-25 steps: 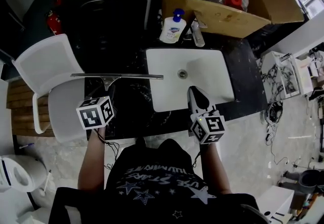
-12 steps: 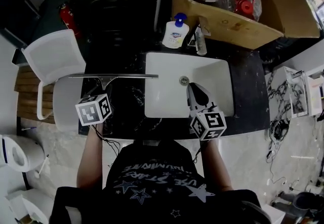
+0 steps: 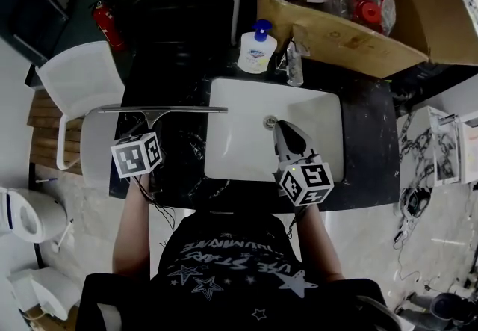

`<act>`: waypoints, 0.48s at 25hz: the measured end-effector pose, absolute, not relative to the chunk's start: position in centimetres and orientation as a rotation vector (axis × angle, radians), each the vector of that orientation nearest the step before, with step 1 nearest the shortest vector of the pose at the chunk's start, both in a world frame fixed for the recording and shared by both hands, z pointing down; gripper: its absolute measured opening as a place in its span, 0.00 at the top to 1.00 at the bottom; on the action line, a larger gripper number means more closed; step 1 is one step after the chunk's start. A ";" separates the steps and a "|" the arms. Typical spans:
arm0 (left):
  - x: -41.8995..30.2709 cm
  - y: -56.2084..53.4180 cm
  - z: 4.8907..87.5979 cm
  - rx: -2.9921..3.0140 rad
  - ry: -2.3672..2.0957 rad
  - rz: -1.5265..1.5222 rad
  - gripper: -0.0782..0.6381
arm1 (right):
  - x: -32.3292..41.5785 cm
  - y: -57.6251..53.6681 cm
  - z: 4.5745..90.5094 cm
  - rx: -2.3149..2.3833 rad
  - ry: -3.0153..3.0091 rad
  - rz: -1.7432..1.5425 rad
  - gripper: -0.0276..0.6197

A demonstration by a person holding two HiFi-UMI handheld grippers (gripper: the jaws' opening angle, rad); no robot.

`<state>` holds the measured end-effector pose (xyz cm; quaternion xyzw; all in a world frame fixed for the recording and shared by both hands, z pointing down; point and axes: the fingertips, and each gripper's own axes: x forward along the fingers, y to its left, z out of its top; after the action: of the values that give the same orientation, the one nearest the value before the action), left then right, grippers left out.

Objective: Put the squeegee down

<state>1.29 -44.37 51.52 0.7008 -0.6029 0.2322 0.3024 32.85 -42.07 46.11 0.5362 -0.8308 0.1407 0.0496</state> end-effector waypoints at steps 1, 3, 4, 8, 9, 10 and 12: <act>1.3 -44.4 51.7 1.850 -1.601 0.618 0.70 | 32.9 -42.2 46.2 1.631 -2.534 0.432 0.87; 1.2 -44.5 52.0 1.836 -1.608 0.618 0.70 | 33.0 -42.3 46.3 1.628 -2.539 0.435 0.87; 1.2 -44.5 52.1 1.833 -1.609 0.618 0.70 | 33.0 -42.4 46.3 1.627 -2.541 0.436 0.87; 1.6 -44.7 52.1 1.848 -1.596 0.643 0.70 | 32.9 -42.6 46.3 1.624 -2.550 0.437 0.87; 1.7 -44.6 52.3 1.850 -1.588 0.650 0.70 | 32.8 -42.7 46.3 1.624 -2.552 0.436 0.87; 1.8 -44.6 52.5 1.849 -1.581 0.655 0.70 | 32.7 -42.7 46.3 1.624 -2.554 0.435 0.87; 1.8 -44.5 52.9 1.845 -1.572 0.658 0.70 | 32.6 -42.7 46.3 1.622 -2.556 0.436 0.87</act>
<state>1.84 -44.46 52.89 0.6985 -0.5950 0.2491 0.3098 32.62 -42.67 46.28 0.5300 -0.8350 0.1423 0.0414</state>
